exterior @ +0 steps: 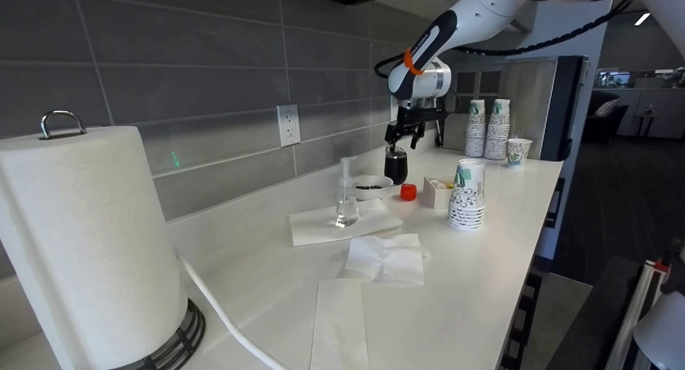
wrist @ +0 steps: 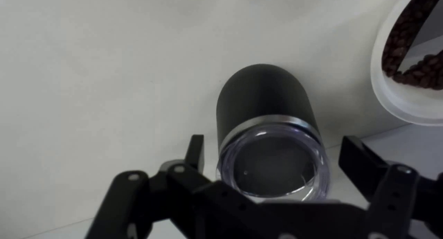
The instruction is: Move the black cup to the left
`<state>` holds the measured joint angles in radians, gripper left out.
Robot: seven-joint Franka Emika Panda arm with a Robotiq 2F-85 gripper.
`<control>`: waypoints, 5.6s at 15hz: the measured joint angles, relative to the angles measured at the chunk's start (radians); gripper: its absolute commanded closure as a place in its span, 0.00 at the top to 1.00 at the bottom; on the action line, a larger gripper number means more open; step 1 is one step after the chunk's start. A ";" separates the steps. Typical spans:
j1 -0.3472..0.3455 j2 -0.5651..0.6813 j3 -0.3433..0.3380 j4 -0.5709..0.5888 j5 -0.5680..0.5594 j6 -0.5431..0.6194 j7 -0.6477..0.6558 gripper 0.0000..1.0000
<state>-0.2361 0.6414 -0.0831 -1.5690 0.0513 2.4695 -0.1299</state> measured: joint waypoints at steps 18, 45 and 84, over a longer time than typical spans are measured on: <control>0.006 0.062 0.032 0.115 -0.010 0.066 -0.041 1.00; 0.038 0.056 -0.015 0.130 -0.047 -0.077 0.013 1.00; 0.148 0.234 -0.113 0.402 -0.200 -0.238 0.279 1.00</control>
<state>-0.0884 0.8752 -0.1963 -1.1669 -0.1488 2.2313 0.1495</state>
